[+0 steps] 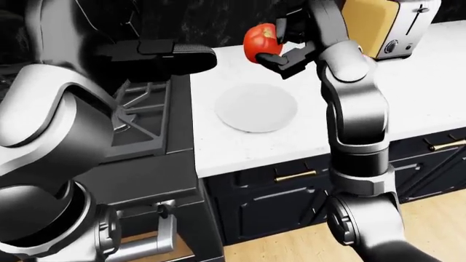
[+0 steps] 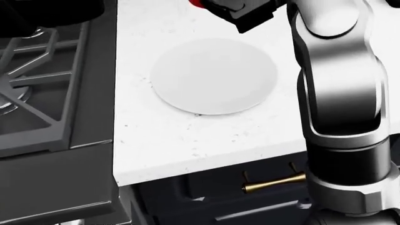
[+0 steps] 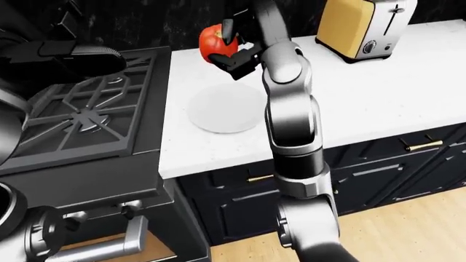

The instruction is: Pick the tomato from the plate and place it in the pan.

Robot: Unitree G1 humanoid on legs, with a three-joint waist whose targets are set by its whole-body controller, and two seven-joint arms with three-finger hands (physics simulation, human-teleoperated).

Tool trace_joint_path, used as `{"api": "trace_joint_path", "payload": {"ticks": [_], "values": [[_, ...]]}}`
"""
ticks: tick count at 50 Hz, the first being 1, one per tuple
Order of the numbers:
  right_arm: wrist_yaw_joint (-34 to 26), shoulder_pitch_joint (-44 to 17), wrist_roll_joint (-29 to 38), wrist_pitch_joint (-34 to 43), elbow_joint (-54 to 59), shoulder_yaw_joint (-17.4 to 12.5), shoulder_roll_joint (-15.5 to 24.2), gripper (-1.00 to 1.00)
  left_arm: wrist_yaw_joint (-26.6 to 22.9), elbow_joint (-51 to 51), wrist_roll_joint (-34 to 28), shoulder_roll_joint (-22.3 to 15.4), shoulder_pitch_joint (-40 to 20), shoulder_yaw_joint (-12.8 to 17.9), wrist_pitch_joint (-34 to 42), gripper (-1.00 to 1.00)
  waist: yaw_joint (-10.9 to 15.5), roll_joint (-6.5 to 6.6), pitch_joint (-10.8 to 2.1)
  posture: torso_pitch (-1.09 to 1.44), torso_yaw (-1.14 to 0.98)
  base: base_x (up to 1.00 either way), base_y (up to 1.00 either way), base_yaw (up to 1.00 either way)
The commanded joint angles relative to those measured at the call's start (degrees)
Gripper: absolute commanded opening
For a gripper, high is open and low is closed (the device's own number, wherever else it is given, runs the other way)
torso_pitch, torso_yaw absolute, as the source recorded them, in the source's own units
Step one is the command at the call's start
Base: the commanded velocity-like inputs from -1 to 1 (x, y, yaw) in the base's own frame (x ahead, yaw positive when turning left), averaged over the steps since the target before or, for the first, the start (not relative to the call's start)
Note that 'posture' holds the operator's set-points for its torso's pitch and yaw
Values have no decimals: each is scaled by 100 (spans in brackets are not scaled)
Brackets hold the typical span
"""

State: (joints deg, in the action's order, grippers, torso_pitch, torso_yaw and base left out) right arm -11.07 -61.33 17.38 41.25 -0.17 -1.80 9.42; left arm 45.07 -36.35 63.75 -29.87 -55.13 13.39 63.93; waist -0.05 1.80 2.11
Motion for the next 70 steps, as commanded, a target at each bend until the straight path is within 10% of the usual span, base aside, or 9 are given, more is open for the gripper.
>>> {"api": "trace_joint_path", "payload": {"ticks": [1,19,24,26,27,32,35,54,70], "values": [[61,-230,18,-185,-203,-60,50,-100,-11,-46,-49,-56,-150,74,-148,100,-6,6,-165,0,0,-23,0,0],[23,-247,32,-152,-235,-60,87,-100,29,-65,-20,-44,-167,65,-126,100,-83,105,-141,0,0,-22,0,0],[4,-269,53,-118,-269,-62,94,-100,40,-67,12,-54,-170,83,-121,100,-83,-129,-139,0,0,-20,0,0],[1,-284,53,-122,-266,-69,97,-100,39,-78,8,-52,-157,72,-124,100,-77,-522,-201,0,0,-9,0,0],[0,-287,54,-123,-270,-64,96,-100,46,-73,16,-51,-167,75,-120,100,-88,-276,57,0,0,-4,0,0],[9,-268,55,-132,-290,-57,76,-100,56,-70,35,-68,-175,84,-123,100,-55,-193,0,0,0,0,0,0],[18,-262,52,-158,-280,-53,58,-100,44,-68,26,-78,-166,82,-134,100,-132,99,-19,0,0,0,0,0],[25,-194,38,-163,-347,-37,12,-100,41,-92,5,-58,-145,66,-136,100,-59,19,47,0,0,0,0,0],[-80,-312,73,-101,-363,-17,27,-100,69,-79,33,-58,-186,75,-116,100,3,-219,-203,0,0,-22,0,0]]}}
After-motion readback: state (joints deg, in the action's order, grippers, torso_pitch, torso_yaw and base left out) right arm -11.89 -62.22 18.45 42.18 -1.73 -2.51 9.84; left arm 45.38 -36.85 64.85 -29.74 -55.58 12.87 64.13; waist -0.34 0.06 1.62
